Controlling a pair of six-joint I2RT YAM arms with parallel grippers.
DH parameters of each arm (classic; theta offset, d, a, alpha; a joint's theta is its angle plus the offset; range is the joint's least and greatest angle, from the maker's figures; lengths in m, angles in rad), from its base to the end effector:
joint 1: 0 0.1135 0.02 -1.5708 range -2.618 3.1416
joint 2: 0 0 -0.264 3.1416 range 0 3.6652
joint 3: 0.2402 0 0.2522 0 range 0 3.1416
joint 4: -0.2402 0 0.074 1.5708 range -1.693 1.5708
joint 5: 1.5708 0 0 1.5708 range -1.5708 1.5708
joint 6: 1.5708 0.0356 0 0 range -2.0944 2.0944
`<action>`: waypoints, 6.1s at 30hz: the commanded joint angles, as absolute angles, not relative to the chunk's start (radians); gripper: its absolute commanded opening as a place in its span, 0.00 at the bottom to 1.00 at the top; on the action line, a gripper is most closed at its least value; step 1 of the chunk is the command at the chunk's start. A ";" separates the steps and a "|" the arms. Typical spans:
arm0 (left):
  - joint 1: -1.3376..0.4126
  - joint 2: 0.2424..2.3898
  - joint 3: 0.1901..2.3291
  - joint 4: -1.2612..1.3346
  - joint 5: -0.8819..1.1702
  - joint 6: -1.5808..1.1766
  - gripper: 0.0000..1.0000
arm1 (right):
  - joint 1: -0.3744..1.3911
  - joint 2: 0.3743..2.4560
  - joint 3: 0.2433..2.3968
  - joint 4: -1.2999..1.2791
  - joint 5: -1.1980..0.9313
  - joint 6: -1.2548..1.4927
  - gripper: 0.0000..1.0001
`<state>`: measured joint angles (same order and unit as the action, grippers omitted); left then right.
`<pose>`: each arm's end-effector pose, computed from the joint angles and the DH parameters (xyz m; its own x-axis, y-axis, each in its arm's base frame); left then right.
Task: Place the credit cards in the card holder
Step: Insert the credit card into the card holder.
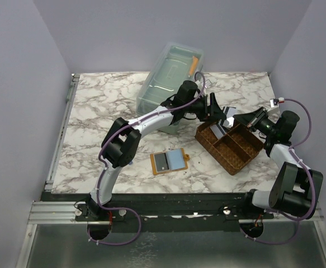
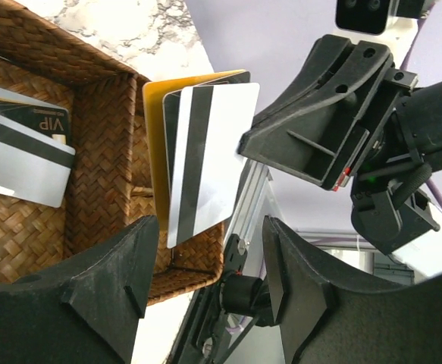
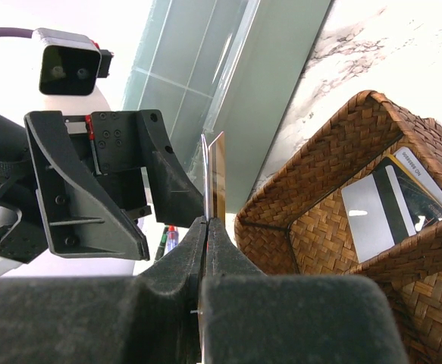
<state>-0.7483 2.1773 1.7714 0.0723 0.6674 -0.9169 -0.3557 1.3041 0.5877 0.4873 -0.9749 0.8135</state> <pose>0.3628 -0.3669 0.2554 -0.9103 -0.0055 -0.4139 0.3953 0.2849 -0.8732 0.2597 -0.0650 0.2312 -0.5533 0.6406 -0.5324 -0.2301 0.4968 0.8368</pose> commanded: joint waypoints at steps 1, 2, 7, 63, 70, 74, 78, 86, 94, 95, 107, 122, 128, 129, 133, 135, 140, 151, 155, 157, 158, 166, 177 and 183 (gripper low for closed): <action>-0.743 2.200 1.747 0.155 0.731 -0.976 0.62 | -0.366 1.322 0.593 0.540 -1.011 0.840 0.00; -0.739 2.195 1.737 0.169 0.737 -0.988 0.62 | -0.367 1.322 0.592 0.543 -1.010 0.848 0.00; -0.716 2.111 1.612 0.262 0.730 -0.990 0.67 | -0.378 1.319 0.602 0.542 -1.001 0.875 0.00; -0.719 2.144 1.568 0.355 0.680 -1.061 0.42 | -0.398 1.290 0.523 0.817 -1.064 1.300 0.00; -0.722 2.168 1.598 0.382 0.722 -1.102 0.41 | -0.399 1.295 0.513 0.847 -1.075 1.319 0.00; -0.724 2.172 1.594 0.419 0.742 -1.131 0.41 | -0.398 1.306 0.508 0.873 -1.081 1.335 0.00; -0.725 2.177 1.592 0.451 0.761 -1.160 0.41 | -0.399 1.313 0.503 0.896 -1.085 1.348 0.00; -0.726 2.192 1.592 0.472 0.773 -1.184 0.41 | -0.398 1.321 0.497 0.914 -1.089 1.359 0.00; -0.733 2.203 1.599 0.529 0.804 -1.231 0.35 | -0.398 1.336 0.494 0.927 -1.087 1.359 0.00; -0.732 2.203 1.599 0.533 0.804 -1.233 0.33 | -0.398 1.339 0.493 0.929 -1.087 1.358 0.00; -0.727 2.198 1.574 0.538 0.782 -1.232 0.18 | -0.399 1.342 0.485 0.897 -1.075 1.322 0.00; -0.716 2.178 1.541 0.327 0.677 -1.090 0.00 | -0.398 1.436 0.473 0.820 -1.068 1.221 0.01; -0.716 2.186 1.545 0.233 0.592 -1.050 0.00 | -0.399 1.488 0.483 0.764 -1.058 1.162 0.10; -0.716 2.189 1.549 0.211 0.575 -1.041 0.00 | -0.397 1.499 0.486 0.758 -1.056 1.156 0.11; -0.718 2.192 1.574 0.093 0.485 -0.989 0.00 | -0.398 1.543 0.500 0.738 -1.047 1.130 0.13; -0.718 2.188 1.586 0.030 0.431 -0.954 0.00 | -0.398 1.558 0.514 0.702 -1.042 1.104 0.14; -0.720 2.176 1.625 -0.098 0.324 -0.875 0.00 | -0.397 1.592 0.546 0.652 -1.013 1.071 0.15; -0.755 2.157 1.723 -0.229 0.184 -0.753 0.00 | -0.389 1.554 0.675 0.382 -0.936 0.854 0.21; -0.768 2.134 1.753 -0.254 0.169 -0.714 0.00 | -0.343 1.500 0.757 0.180 -0.831 0.686 0.26; -0.776 2.119 1.775 -0.267 0.191 -0.693 0.00 | -0.306 1.478 0.806 0.064 -0.740 0.597 0.30; -0.782 2.110 1.784 -0.274 0.203 -0.684 0.00 | -0.288 1.468 0.824 0.020 -0.701 0.563 0.32; -0.804 2.000 1.780 -0.300 0.313 -0.557 0.00 | -0.112 1.396 0.966 -0.281 -0.395 0.388 0.57; -0.758 1.662 1.439 -0.323 0.503 -0.391 0.00 | -0.006 1.272 0.977 -0.423 -0.607 0.240 0.60; -0.606 1.350 1.017 -0.169 0.613 -0.509 0.00 | 0.202 1.244 0.868 -0.253 -0.774 0.368 0.66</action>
<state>-0.7002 1.5097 1.2125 -0.2493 0.4995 -0.4511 0.0891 1.2602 0.9443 -0.3473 -0.6205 0.3054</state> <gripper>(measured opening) 0.017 0.621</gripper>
